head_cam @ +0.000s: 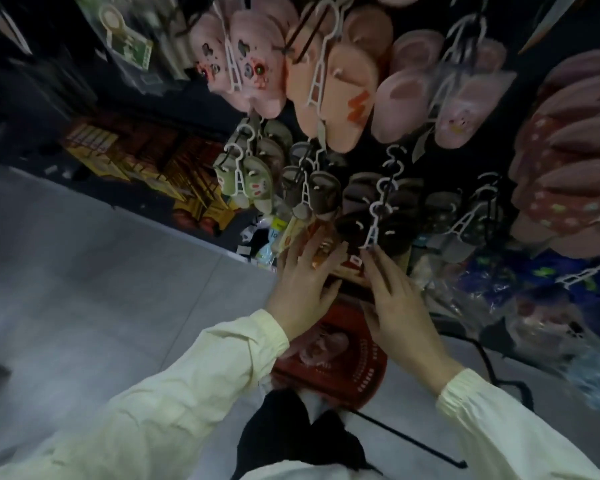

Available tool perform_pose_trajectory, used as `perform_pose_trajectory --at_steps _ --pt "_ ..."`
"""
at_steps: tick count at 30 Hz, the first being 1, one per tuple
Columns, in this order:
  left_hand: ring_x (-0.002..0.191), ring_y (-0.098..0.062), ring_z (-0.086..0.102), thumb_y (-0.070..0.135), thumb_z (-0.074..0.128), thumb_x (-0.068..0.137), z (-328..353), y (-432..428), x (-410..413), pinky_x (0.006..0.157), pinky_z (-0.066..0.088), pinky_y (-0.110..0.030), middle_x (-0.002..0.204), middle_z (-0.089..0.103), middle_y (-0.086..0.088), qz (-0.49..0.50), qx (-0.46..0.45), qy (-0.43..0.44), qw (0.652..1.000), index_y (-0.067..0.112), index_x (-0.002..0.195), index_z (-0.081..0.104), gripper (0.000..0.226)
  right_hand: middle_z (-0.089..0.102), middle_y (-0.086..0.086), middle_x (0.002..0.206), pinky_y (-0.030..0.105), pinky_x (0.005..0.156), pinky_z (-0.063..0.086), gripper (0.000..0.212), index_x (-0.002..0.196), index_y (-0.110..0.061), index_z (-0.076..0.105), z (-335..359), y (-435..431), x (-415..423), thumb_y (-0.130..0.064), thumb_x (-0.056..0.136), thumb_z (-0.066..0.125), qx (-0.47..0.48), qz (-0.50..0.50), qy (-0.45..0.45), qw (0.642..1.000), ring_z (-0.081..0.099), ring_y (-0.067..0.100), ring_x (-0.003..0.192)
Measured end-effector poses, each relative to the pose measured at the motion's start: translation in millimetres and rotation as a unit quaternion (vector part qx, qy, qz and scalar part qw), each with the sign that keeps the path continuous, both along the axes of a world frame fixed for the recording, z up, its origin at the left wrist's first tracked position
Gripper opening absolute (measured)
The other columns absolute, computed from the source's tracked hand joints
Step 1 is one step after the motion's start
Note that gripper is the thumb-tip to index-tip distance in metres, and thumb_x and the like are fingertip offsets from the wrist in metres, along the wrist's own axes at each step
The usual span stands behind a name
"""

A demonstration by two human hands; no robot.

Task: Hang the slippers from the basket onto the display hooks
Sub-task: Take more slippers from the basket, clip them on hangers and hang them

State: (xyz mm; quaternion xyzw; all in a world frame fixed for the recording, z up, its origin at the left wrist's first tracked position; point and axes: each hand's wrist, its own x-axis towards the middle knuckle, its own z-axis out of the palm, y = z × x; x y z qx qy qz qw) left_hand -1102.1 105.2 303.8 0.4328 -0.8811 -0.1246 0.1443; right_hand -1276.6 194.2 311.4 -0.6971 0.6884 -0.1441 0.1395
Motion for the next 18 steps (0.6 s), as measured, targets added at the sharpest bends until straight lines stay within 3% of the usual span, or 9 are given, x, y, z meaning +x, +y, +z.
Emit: perform_pose_trajectory --at_steps 6,8,11,14,18 --pt "0.142 -0.044 0.027 0.03 0.059 0.094 -46 5 40 0.106 0.033 -0.062 0.158 0.028 -0.016 0.048 0.12 -0.071 0.989 0.03 0.153 0.034 0.064 0.019 0.011 0.163 0.049 0.112 0.038 0.084 0.158 -0.015 0.017 -53 14 7 -0.014 0.09 0.066 0.074 0.005 -0.018 0.997 0.029 0.031 0.146" --pt "0.141 -0.043 0.03 0.038 0.055 0.096 -65 7 55 0.105 0.037 -0.061 0.159 0.029 -0.016 0.074 0.164 -0.092 0.979 0.028 0.152 0.038 0.059 0.023 0.011 0.161 0.049 0.109 0.041 0.082 0.156 -0.014 0.022 -72 18 13 -0.014 0.088 0.067 0.096 -0.005 -0.03 0.995 0.033 0.031 0.144" --pt "0.136 -0.044 0.038 0.055 0.033 0.092 -100 13 76 0.101 0.041 -0.06 0.156 0.035 -0.016 0.101 0.212 -0.112 0.965 0.025 0.148 0.045 0.065 0.027 0.013 0.159 0.052 0.107 0.042 0.079 0.155 -0.012 0.026 -108 23 20 -0.012 0.087 0.067 0.138 -0.012 -0.042 0.989 0.035 0.032 0.142" --pt "0.125 -0.046 0.047 0.035 0.058 0.092 -139 21 98 0.091 0.05 -0.061 0.148 0.044 -0.018 0.123 0.25 -0.109 0.954 0.021 0.145 0.048 0.056 0.026 0.013 0.159 0.051 0.109 0.042 0.081 0.155 -0.013 0.024 -143 26 28 -0.011 0.086 0.066 0.177 -0.015 -0.045 0.983 0.034 0.032 0.142" --pt "0.14 -0.037 0.031 0.027 0.061 0.096 -196 24 119 0.109 0.035 -0.054 0.16 0.027 -0.01 0.147 0.291 -0.127 0.937 0.029 0.155 0.03 0.066 0.029 0.013 0.158 0.05 0.109 0.043 0.087 0.155 -0.013 0.025 -191 22 37 -0.006 0.081 0.071 0.215 -0.032 -0.064 0.974 0.039 0.034 0.139"
